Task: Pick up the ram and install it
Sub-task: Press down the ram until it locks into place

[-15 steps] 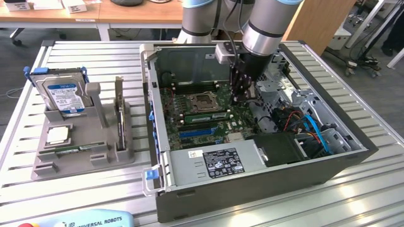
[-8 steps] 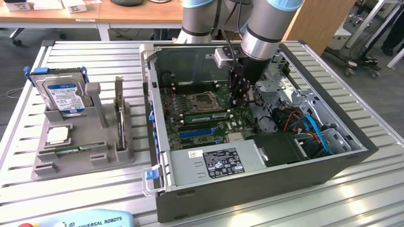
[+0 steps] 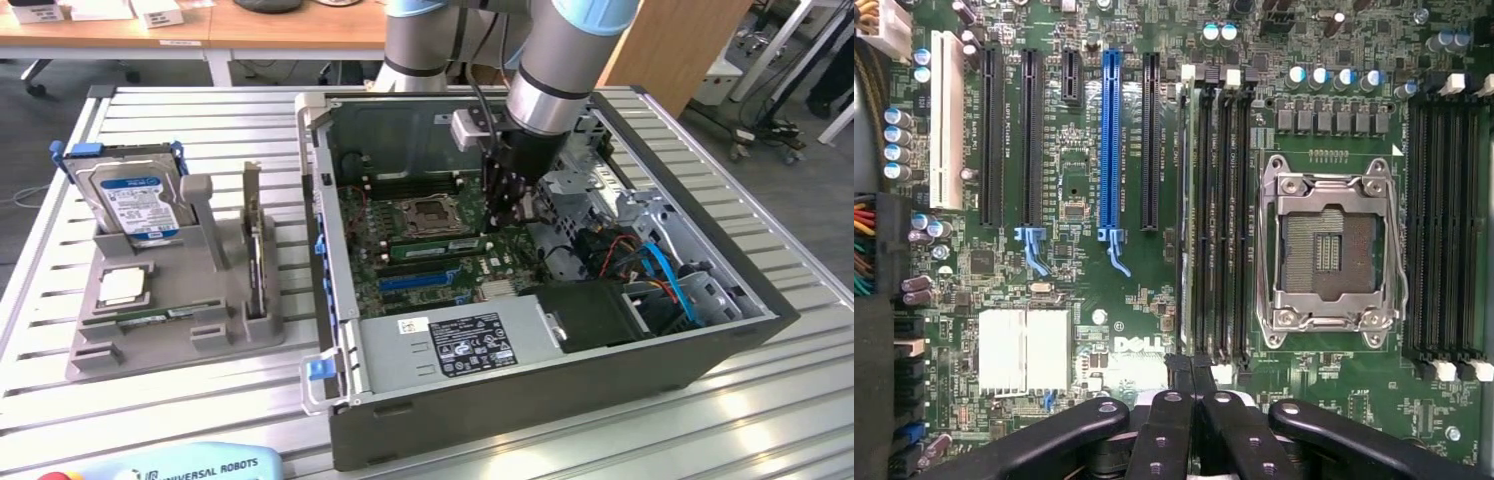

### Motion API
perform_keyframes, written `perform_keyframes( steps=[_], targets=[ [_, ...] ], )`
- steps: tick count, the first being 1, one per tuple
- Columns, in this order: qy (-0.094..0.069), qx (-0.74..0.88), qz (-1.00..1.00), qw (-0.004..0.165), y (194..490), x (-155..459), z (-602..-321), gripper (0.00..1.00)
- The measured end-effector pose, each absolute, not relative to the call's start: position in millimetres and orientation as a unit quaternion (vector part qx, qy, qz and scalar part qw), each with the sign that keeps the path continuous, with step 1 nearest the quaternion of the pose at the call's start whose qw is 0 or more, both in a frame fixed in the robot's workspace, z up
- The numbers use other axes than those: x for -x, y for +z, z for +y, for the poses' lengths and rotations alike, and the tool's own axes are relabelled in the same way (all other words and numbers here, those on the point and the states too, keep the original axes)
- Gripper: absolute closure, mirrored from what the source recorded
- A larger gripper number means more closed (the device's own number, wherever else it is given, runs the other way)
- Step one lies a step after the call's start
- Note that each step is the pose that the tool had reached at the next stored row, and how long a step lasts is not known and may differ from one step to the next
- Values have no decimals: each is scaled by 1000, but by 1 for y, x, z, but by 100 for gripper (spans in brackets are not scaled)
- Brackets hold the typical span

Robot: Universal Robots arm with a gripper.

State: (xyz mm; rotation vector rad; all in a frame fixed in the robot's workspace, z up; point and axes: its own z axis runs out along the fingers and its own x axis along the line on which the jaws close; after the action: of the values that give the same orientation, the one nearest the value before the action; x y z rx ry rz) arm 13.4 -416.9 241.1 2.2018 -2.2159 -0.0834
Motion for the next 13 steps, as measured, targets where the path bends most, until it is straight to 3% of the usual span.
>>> perform_keyframes(
  steps=[13],
  targets=[
    [-27, -705, -709, 8, 239, -13, -414, 90]
  ],
)
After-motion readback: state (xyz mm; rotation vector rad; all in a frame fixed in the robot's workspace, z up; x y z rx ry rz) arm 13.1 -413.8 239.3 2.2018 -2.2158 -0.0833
